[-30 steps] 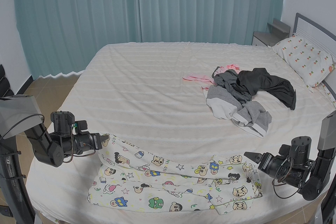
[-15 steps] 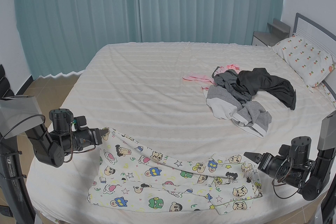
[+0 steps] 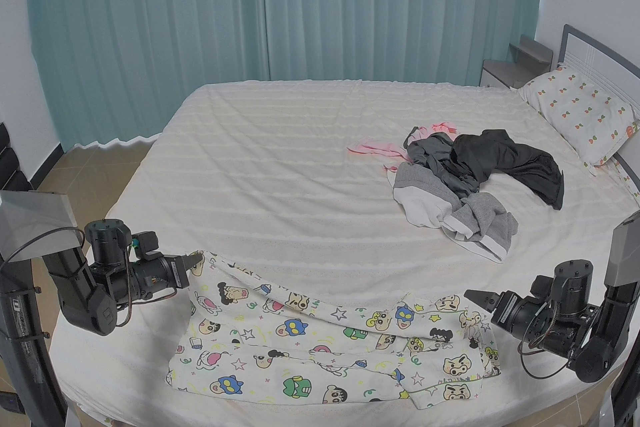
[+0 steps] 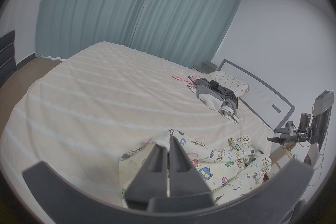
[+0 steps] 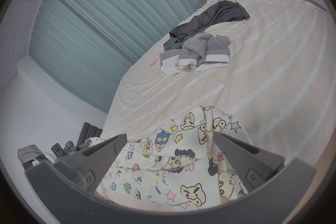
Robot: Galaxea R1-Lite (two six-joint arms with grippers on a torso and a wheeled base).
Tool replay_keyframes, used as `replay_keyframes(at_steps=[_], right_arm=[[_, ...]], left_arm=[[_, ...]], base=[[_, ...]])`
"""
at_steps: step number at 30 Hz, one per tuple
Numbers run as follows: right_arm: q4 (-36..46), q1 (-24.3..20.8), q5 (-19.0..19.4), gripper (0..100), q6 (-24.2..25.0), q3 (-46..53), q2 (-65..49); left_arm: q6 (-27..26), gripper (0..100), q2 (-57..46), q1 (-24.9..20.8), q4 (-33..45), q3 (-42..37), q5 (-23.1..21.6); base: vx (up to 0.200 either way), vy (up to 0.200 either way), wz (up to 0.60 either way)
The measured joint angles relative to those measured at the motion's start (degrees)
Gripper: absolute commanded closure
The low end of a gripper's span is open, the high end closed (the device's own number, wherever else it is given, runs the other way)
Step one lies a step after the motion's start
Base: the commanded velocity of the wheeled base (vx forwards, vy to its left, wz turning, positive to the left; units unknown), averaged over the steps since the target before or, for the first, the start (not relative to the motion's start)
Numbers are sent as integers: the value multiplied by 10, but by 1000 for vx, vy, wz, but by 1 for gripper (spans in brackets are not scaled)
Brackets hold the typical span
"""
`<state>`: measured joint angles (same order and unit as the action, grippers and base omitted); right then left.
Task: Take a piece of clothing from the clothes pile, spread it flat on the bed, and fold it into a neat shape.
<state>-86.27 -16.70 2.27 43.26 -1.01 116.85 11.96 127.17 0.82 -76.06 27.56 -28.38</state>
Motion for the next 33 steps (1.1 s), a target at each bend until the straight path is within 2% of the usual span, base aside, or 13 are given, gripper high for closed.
replay_keyframes(at_steps=[11, 18, 27, 33], right_arm=[[0, 0, 0, 0, 0, 0, 0], [1, -2, 0, 0, 0, 0, 0], [2, -5, 0, 0, 0, 0, 0], [3, -5, 0, 0, 0, 0, 0]], left_arm=[[-7, 100, 32, 19, -128, -105, -18], [-93, 100, 73, 39, -129, -158, -37], [-109, 100, 103, 63, -129, -185, -44], [-161, 100, 114, 67, -129, -205, -45]], base=[[0, 0, 0], [0, 0, 0], [0, 0, 0], [0, 0, 0]])
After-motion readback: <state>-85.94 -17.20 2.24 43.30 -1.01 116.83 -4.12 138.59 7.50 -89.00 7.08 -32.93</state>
